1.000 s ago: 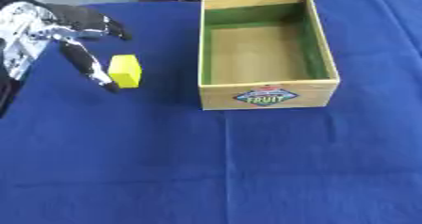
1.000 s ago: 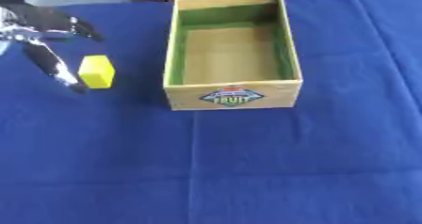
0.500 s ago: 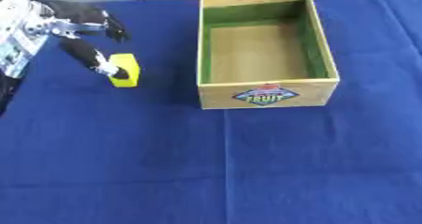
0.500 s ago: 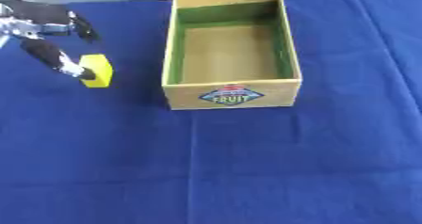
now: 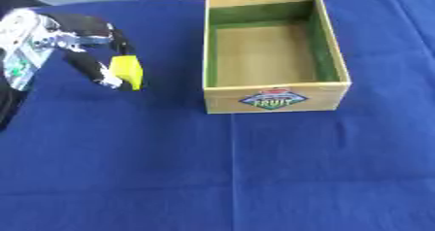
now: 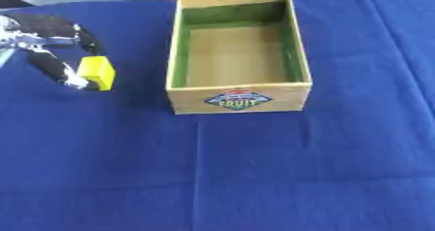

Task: Pick up objects on the table and place them in the box.

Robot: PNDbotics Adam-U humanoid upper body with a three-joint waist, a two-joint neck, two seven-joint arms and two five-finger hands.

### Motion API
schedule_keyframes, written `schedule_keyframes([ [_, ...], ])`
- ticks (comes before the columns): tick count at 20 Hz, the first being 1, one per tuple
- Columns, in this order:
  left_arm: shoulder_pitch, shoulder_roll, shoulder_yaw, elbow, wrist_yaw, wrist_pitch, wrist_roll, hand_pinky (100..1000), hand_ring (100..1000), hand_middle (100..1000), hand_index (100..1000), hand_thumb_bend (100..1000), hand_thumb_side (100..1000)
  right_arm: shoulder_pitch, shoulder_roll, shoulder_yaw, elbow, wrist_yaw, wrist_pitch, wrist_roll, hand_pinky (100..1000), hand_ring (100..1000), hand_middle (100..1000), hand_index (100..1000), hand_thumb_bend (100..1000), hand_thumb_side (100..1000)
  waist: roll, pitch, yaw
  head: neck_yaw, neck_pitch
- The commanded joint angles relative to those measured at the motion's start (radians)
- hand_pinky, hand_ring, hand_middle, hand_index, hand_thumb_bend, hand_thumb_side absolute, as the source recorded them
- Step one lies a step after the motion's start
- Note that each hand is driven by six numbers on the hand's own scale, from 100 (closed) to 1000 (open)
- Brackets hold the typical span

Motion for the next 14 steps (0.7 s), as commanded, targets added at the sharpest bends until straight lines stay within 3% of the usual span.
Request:
schedule_keyframes([
  [1,-0.011,0.017,0.012,0.001,-0.011,-0.011,-0.016,672,768,718,893,760,737,-0.01,-0.014,-0.012,-0.019,0.009,0.001,0.0,679,670,528,769,100,1000,-0.004,-0.017,-0.001,0.0,-0.011],
  [6,-0.008,0.012,0.011,0.011,-0.021,-0.011,-0.022,651,765,715,897,703,692,-0.01,-0.011,-0.012,-0.019,0.008,0.002,0.001,680,670,527,769,100,1000,-0.006,-0.014,-0.002,0.0,-0.013],
  [12,-0.007,0.006,0.019,0.003,-0.015,-0.012,0.032,587,717,638,842,612,673,-0.009,-0.008,-0.013,-0.019,0.01,0.004,0.002,682,671,526,769,100,1000,-0.008,-0.011,-0.002,0.001,-0.015],
  [14,-0.007,0.004,0.018,0.003,-0.022,-0.014,0.064,559,682,597,804,572,622,-0.008,-0.007,-0.014,-0.019,0.01,0.004,0.002,682,671,526,769,100,1000,-0.008,-0.009,-0.003,0.001,-0.016],
])
